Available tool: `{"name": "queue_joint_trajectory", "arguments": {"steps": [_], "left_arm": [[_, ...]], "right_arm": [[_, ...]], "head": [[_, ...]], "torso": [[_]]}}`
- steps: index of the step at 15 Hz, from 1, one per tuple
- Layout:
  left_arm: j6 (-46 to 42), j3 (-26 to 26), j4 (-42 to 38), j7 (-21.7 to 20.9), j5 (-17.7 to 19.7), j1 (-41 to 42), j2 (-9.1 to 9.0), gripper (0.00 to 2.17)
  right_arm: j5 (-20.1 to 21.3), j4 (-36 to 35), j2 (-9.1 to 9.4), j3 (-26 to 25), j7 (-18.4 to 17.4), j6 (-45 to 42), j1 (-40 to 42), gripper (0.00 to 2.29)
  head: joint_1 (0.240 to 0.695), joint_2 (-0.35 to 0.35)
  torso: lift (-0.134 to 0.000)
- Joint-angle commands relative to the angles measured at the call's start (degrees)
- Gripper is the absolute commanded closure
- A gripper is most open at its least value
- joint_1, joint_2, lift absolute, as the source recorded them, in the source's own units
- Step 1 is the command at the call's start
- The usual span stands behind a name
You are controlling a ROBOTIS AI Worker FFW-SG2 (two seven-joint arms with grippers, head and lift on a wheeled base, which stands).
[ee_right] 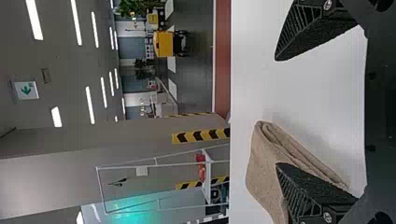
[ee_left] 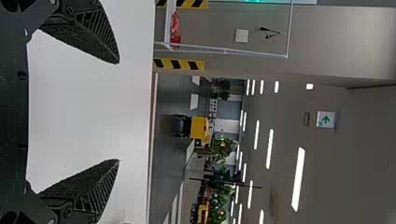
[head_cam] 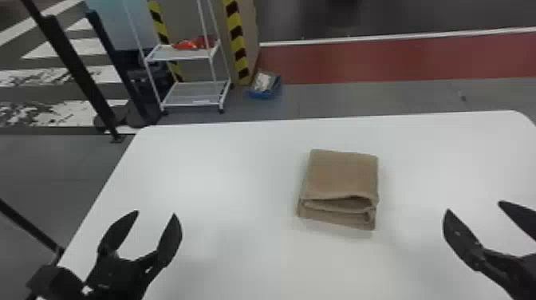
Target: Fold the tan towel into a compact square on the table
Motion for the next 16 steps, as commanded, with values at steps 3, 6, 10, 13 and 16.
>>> {"name": "queue_joint_trajectory", "arguments": {"steps": [3, 6, 10, 13, 16], "left_arm": [[-0.01, 0.01, -0.55, -0.34, 0.23, 0.32, 0.2, 0.14], [-0.01, 0.01, -0.55, -0.34, 0.32, 0.32, 0.37, 0.14], [0.17, 0.01, -0.55, -0.34, 0.41, 0.23, 0.55, 0.14], [0.17, 0.01, -0.46, -0.43, 0.41, 0.23, 0.63, 0.14], [0.17, 0.1, -0.46, -0.43, 0.5, 0.23, 0.72, 0.14]], "right_arm": [[1.02, 0.11, 0.14, 1.02, -0.91, 0.0, 0.0, 0.08], [1.11, 0.2, 0.14, 1.2, -1.0, 0.0, 0.0, 0.08], [1.46, 0.38, 0.14, 1.46, -1.18, 0.0, -0.09, 0.08], [1.46, 0.64, 0.14, 1.55, -1.27, 0.0, -0.18, 0.08], [1.46, 0.73, 0.14, 1.55, -1.27, 0.0, -0.27, 0.08]], "head": [[0.695, 0.18], [0.695, 0.183], [0.695, 0.187], [0.695, 0.189], [0.695, 0.19]], "torso": [[-0.124], [-0.124], [-0.124], [-0.124], [-0.124]]}}
